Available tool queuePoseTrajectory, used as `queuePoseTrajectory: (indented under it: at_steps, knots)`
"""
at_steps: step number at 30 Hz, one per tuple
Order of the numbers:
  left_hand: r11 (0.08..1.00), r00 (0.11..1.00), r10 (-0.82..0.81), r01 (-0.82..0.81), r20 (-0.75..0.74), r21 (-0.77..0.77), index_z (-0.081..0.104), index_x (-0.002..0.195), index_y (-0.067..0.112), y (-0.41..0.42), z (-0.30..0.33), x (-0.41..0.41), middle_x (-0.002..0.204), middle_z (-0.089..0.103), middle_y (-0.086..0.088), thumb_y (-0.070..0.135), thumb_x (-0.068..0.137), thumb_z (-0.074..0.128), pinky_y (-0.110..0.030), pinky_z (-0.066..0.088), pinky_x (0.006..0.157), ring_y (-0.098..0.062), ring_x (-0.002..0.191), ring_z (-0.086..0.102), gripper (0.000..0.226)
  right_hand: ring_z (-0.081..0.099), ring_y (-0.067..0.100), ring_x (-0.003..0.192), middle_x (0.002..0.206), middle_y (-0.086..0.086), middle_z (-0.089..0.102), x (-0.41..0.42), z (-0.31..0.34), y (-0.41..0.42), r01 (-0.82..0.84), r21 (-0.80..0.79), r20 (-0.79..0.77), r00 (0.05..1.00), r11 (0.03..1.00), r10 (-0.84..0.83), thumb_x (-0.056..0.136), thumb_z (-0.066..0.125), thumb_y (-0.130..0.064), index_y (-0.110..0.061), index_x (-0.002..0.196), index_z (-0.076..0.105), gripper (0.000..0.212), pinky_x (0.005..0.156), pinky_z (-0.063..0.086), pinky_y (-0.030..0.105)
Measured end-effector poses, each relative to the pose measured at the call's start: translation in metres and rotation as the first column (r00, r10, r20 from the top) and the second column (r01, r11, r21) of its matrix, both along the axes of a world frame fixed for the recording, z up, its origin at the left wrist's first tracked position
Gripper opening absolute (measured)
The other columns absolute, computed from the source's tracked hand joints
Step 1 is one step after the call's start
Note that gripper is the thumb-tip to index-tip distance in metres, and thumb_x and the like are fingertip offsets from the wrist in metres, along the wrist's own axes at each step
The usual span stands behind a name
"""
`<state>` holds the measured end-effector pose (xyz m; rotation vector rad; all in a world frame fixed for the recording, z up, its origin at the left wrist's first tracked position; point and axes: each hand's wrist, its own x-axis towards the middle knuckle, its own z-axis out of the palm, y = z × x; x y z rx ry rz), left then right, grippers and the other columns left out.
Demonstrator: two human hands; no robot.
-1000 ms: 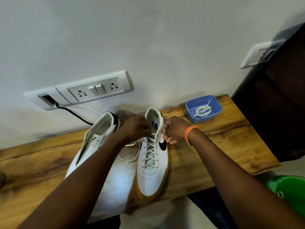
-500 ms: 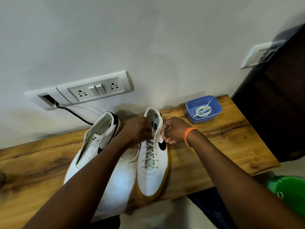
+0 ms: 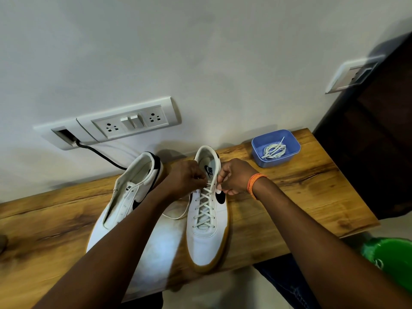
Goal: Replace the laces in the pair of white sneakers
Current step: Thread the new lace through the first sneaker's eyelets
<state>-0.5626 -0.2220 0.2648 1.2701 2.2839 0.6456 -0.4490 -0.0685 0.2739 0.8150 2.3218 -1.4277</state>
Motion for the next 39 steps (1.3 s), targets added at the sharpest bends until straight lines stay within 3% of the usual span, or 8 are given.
queuePoseTrajectory:
  at_steps: [4,8,13,19,24,32,36,39]
  knots:
    - [1.000,1.000,0.018,-0.018,0.011,-0.014,0.065,0.055,0.021,0.003,0.002,0.006,0.056,0.059,0.005,0.015,0.074,0.065,-0.029,0.045,0.055,-0.008,0.051,0.052,0.020,0.067,0.018,0.063,0.061,-0.001,0.065,0.001,0.001,-0.008,0.002,0.100,-0.066,0.998,0.995,0.005,0.073,0.084,-0.006,-0.004,0.075,0.071,0.013,0.061,0.060,0.028]
    - [0.998,0.997,0.057,-0.058,0.054,0.020,0.068,0.065,0.012,0.005,0.002,0.007,0.059,0.061,0.001,0.009,0.082,0.068,-0.028,0.041,0.056,-0.006,0.053,0.050,0.018,0.069,0.021,0.070,0.059,-0.005,0.062,0.001,-0.002,-0.010,0.006,0.162,-0.092,0.996,0.987,0.009,0.076,0.080,-0.003,-0.002,0.075,0.072,0.008,0.072,0.061,0.035]
    - [0.998,0.998,-0.029,0.026,-0.050,-0.060,0.064,0.057,0.024,0.010,0.006,0.007,0.045,0.047,0.016,0.011,0.078,0.068,-0.018,0.031,0.052,-0.001,0.048,0.048,0.025,0.068,0.018,0.065,0.056,-0.004,0.063,0.001,0.000,-0.009,0.021,0.156,-0.072,0.997,0.988,-0.010,0.079,0.075,0.002,-0.003,0.076,0.074,0.006,0.067,0.062,0.036]
    - [0.994,0.992,-0.106,0.107,0.074,-0.023,0.072,0.074,0.017,0.004,0.003,-0.004,0.060,0.057,0.015,0.013,0.085,0.073,-0.019,0.040,0.058,-0.002,0.059,0.053,0.012,0.068,0.017,0.061,0.056,-0.004,0.064,0.003,-0.001,-0.008,0.020,0.150,-0.088,0.996,0.989,-0.007,0.078,0.076,0.002,-0.003,0.075,0.073,0.007,0.062,0.061,0.032]
    - [0.999,0.999,-0.040,0.040,-0.001,-0.004,0.079,0.094,0.008,0.006,-0.001,0.005,0.082,0.057,0.007,0.011,0.086,0.072,-0.023,0.042,0.070,-0.007,0.078,0.052,0.011,0.067,0.014,0.059,0.059,-0.003,0.066,0.002,-0.002,-0.009,0.007,0.164,-0.081,0.997,0.987,0.007,0.076,0.076,0.004,-0.007,0.070,0.074,0.013,0.058,0.058,0.024]
    - [0.997,0.996,0.043,-0.048,-0.075,-0.057,0.080,0.089,0.013,0.012,-0.004,0.011,0.082,0.067,0.003,0.012,0.085,0.072,-0.016,0.035,0.063,-0.009,0.076,0.056,0.008,0.057,-0.002,0.047,0.056,-0.010,0.062,0.002,-0.001,-0.009,-0.029,0.179,-0.068,0.997,0.983,0.042,0.075,0.075,0.003,-0.010,0.069,0.076,0.014,0.056,0.049,0.015]
    - [0.996,0.997,0.068,-0.070,-0.027,-0.061,0.080,0.087,0.015,0.013,-0.004,0.011,0.086,0.073,0.001,0.011,0.084,0.073,-0.022,0.044,0.069,-0.010,0.077,0.060,0.008,0.060,0.004,0.057,0.061,-0.006,0.066,0.003,-0.001,-0.009,-0.026,0.187,-0.069,0.997,0.982,0.040,0.075,0.075,0.004,-0.008,0.071,0.076,0.012,0.062,0.054,0.019]
    - [0.987,0.976,0.158,-0.161,0.150,0.010,0.079,0.084,0.010,0.009,-0.002,0.017,0.079,0.066,0.005,0.005,0.082,0.074,-0.032,0.053,0.076,-0.010,0.076,0.061,0.007,0.064,0.009,0.059,0.064,-0.001,0.069,0.002,-0.003,-0.009,0.004,0.187,-0.081,0.997,0.982,0.011,0.075,0.076,0.004,-0.004,0.075,0.076,0.008,0.062,0.058,0.022]
